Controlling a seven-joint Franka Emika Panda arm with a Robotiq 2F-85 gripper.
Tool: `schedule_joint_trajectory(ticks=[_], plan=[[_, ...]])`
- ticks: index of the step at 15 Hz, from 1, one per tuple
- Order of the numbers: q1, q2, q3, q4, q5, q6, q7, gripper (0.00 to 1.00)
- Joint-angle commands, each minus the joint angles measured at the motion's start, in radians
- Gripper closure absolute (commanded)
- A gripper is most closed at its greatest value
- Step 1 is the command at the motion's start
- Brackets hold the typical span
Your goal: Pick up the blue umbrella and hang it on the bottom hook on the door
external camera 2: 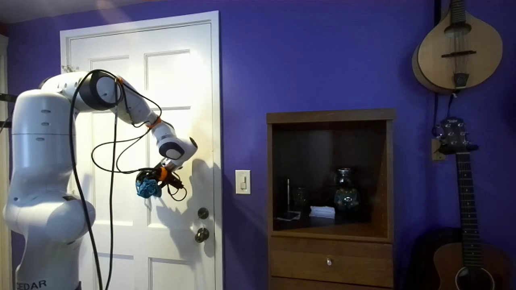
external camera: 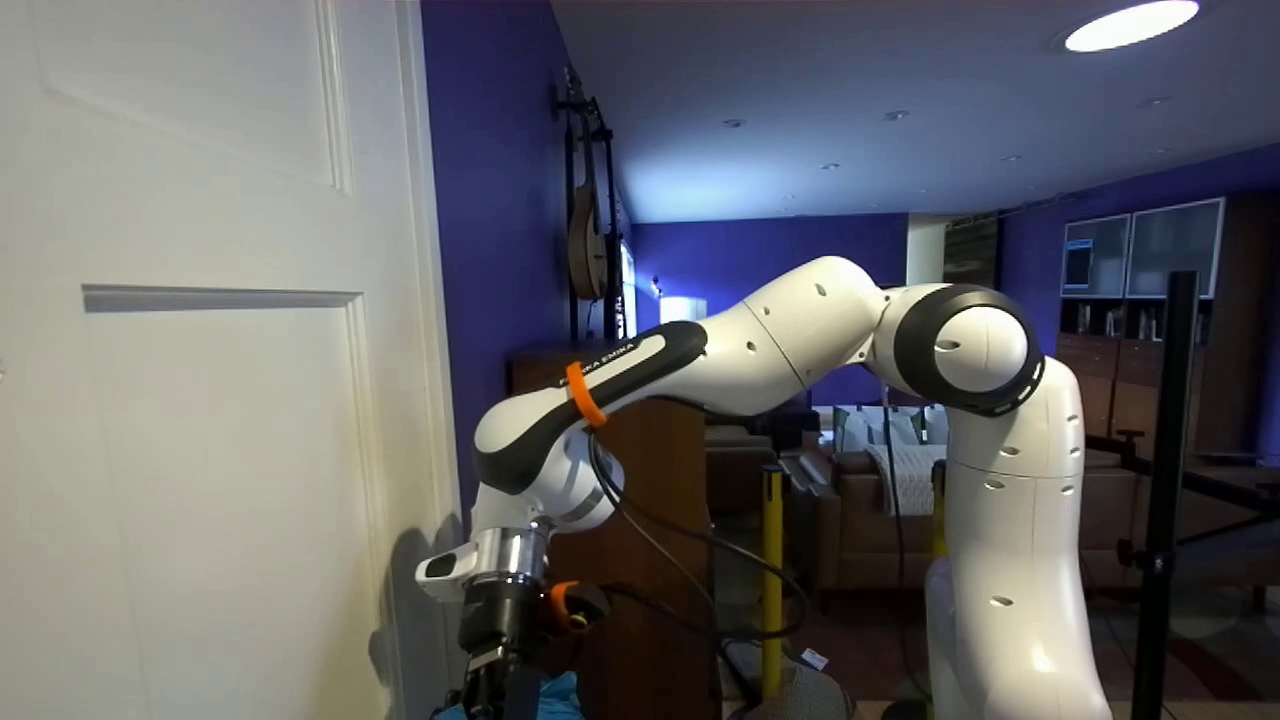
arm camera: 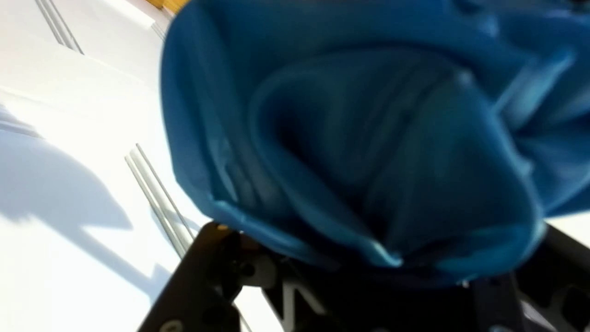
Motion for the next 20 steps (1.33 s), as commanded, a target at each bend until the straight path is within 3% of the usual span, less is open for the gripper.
schedule_joint_trajectory(ticks=[1, 20], plan=[[0.01, 0.043, 0.008, 0.045, 0.056, 0.013, -0.049, 0.91], [0.028, 0.185, 0.055, 0.201, 0.025, 0.043, -0.088, 0.91]])
